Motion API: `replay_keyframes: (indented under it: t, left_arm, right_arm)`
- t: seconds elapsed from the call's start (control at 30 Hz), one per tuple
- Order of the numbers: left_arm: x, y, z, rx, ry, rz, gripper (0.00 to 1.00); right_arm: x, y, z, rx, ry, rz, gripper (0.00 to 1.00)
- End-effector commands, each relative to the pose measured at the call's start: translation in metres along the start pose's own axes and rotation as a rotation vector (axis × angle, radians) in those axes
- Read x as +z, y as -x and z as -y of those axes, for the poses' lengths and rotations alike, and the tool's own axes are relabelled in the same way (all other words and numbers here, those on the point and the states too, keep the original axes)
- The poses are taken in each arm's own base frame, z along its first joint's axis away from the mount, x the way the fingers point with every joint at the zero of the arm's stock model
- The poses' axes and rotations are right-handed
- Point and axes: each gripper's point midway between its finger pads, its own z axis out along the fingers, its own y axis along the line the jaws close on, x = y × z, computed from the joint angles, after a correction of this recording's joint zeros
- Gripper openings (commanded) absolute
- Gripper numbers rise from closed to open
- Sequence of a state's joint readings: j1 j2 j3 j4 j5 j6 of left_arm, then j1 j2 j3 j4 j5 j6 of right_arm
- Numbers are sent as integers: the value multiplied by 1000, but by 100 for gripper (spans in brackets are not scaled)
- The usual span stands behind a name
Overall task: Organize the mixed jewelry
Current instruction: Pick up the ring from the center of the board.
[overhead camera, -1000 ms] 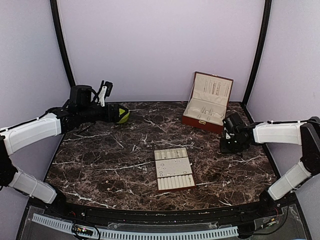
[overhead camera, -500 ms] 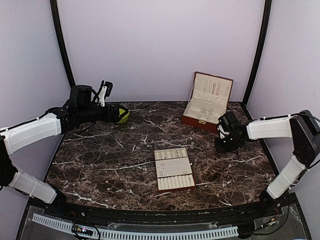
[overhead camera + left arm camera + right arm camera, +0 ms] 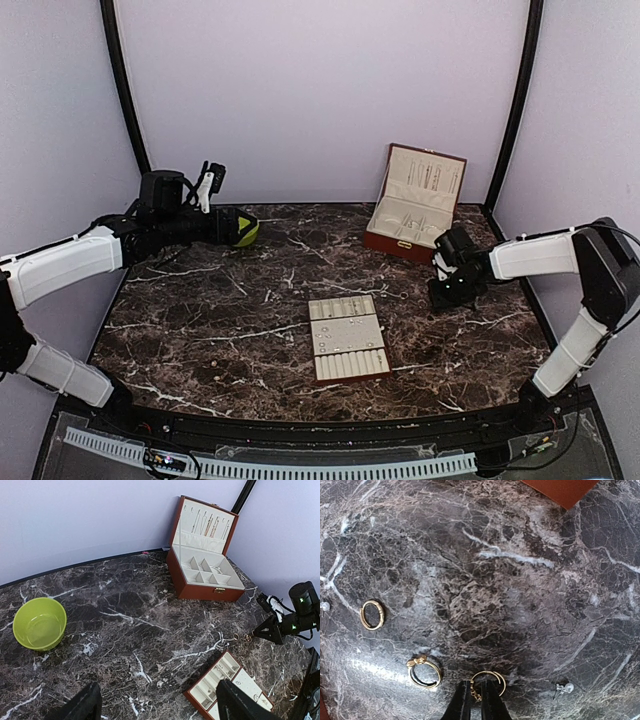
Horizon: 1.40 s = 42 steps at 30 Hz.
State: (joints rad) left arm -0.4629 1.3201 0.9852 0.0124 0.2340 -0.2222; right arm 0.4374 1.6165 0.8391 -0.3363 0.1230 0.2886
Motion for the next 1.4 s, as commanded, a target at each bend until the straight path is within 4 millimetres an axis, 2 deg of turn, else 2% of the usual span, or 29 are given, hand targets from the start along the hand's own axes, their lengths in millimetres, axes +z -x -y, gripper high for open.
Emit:
replay_keyframes:
  t: [0.0, 0.6, 0.83, 1.13, 1.37]
  left_arm:
    - [-3, 3, 2, -2, -4, 12, 81]
    - [-4, 3, 1, -2, -3, 14, 81]
    - [-3, 2, 0, -1, 3, 13, 81]
    - [-2, 2, -1, 3, 10, 16, 81]
    - [-4, 4, 0, 5, 9, 24, 81]
  right_arm:
    - [3, 0, 2, -3, -2, 5, 10]
    - [14, -13, -2, 6, 17, -38, 4]
    - [14, -11, -8, 27, 47, -27, 0]
    - [-14, 8, -24, 78, 149, 36, 0]
    - [-39, 8, -37, 137, 259, 63, 0]
